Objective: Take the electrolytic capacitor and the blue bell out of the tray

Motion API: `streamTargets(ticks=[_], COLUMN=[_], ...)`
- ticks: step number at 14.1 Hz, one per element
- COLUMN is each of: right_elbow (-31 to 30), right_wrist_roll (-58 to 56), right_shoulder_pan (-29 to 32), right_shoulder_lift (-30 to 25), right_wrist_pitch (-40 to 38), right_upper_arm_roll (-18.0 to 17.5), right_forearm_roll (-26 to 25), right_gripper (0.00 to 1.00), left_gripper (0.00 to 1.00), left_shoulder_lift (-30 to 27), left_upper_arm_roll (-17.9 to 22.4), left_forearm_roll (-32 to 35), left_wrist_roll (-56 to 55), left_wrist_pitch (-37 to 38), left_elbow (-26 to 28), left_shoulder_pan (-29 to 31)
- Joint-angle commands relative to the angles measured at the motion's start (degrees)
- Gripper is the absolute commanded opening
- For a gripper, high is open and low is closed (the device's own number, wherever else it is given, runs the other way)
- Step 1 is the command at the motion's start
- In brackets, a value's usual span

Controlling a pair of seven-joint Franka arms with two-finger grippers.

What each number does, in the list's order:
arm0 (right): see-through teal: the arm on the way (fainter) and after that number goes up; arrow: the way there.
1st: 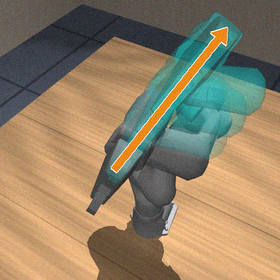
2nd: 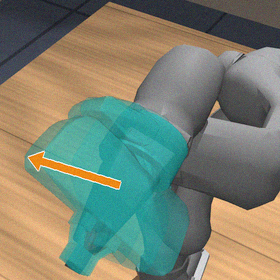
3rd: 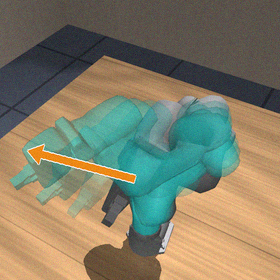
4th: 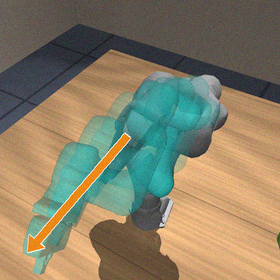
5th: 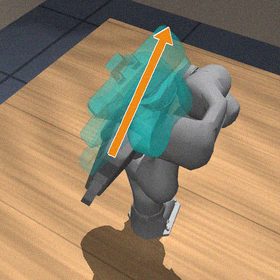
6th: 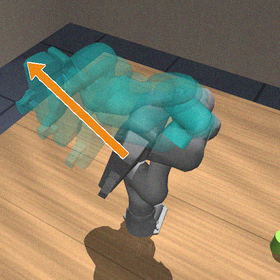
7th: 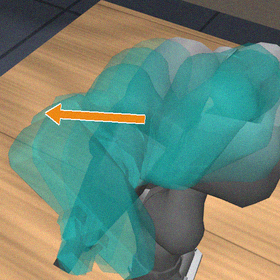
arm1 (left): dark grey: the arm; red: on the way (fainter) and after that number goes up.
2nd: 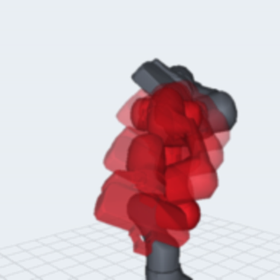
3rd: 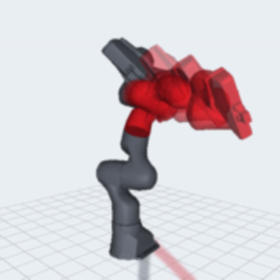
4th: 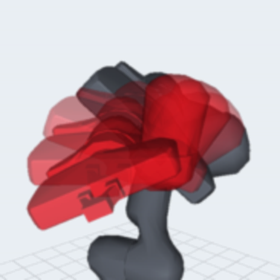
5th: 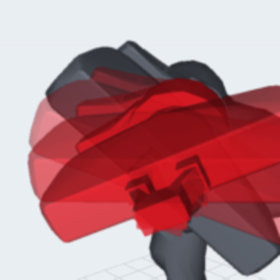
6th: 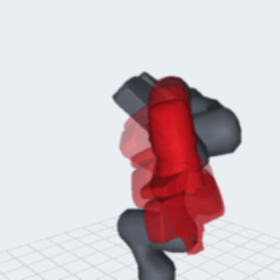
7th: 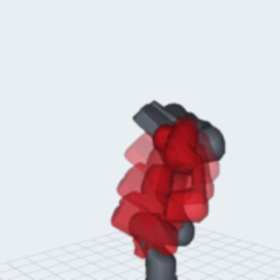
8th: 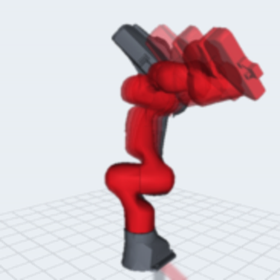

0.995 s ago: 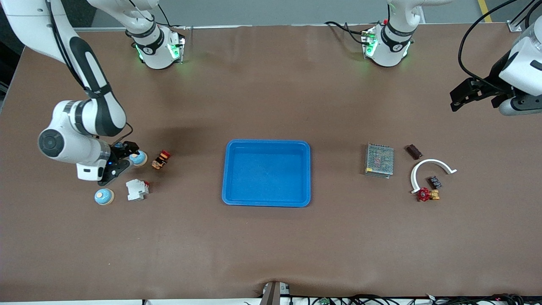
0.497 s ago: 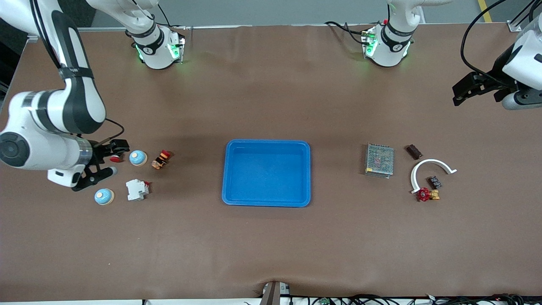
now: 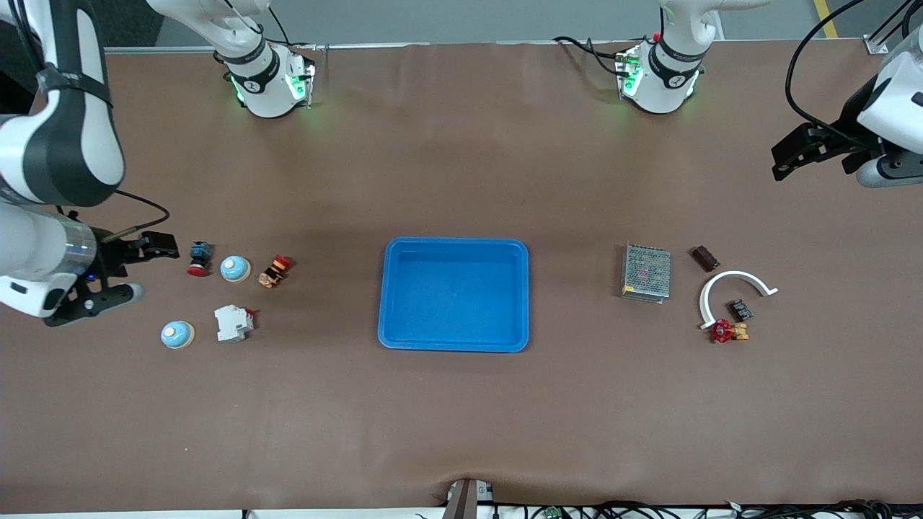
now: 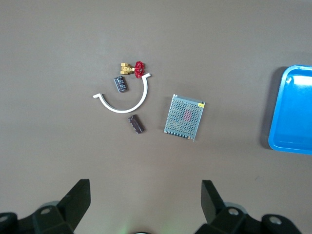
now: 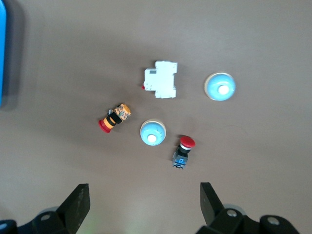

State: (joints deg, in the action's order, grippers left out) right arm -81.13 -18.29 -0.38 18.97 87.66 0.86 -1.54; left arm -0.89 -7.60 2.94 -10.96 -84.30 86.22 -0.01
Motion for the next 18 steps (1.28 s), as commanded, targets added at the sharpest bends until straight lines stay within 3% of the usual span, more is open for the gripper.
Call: streamTargets(ticks=[1,5,8,10,13,14,18], right_elbow=[5.36,7.13,5.38,0.83,-15.06,-17.63,-16.61], right_wrist_roll=[2.03,12.29,12.75,12.75,12.84,13.27,16.26], right_shoulder_pan=[1.17,3.02,3.72,3.72,3.63,3.63,3.46], right_shoulder_lift=[-0.77,-5.86,-9.73,-12.45,-22.71,-24.49,-24.24], right_wrist_pitch=[-4.15,-4.07,-3.55,-1.72,8.28,9.62,8.14], right_upper_arm_roll=[-0.34,-0.51,-0.51,-0.51,-0.51,-0.51,-0.69], right_forearm_roll=[-1.01,-0.31,-0.48,-0.22,0.04,0.13,0.22], right_gripper=[1.00,1.00,1.00,1.00,1.00,1.00,1.00], left_gripper=[1.00,1.00,1.00,1.00,1.00,1.00,1.00], left_shoulder_lift=[-1.22,-1.04,-1.04,-0.87,-0.51,-0.69,-1.65], left_upper_arm_roll=[-0.31,-0.31,-0.57,-1.10,-1.01,-1.01,-1.01], left_forearm_roll=[-0.57,-0.39,-0.13,-0.04,0.05,0.05,-0.22], left_wrist_roll=[1.03,1.03,0.94,0.94,1.03,1.03,1.11], left_wrist_pitch=[1.32,0.72,0.71,0.45,-1.13,-1.05,-0.61], left_elbow=[0.00,-0.18,0.00,0.00,-0.09,0.26,1.66], left_shoulder_pan=[0.27,0.10,-0.17,-0.17,0.36,0.36,0.62])
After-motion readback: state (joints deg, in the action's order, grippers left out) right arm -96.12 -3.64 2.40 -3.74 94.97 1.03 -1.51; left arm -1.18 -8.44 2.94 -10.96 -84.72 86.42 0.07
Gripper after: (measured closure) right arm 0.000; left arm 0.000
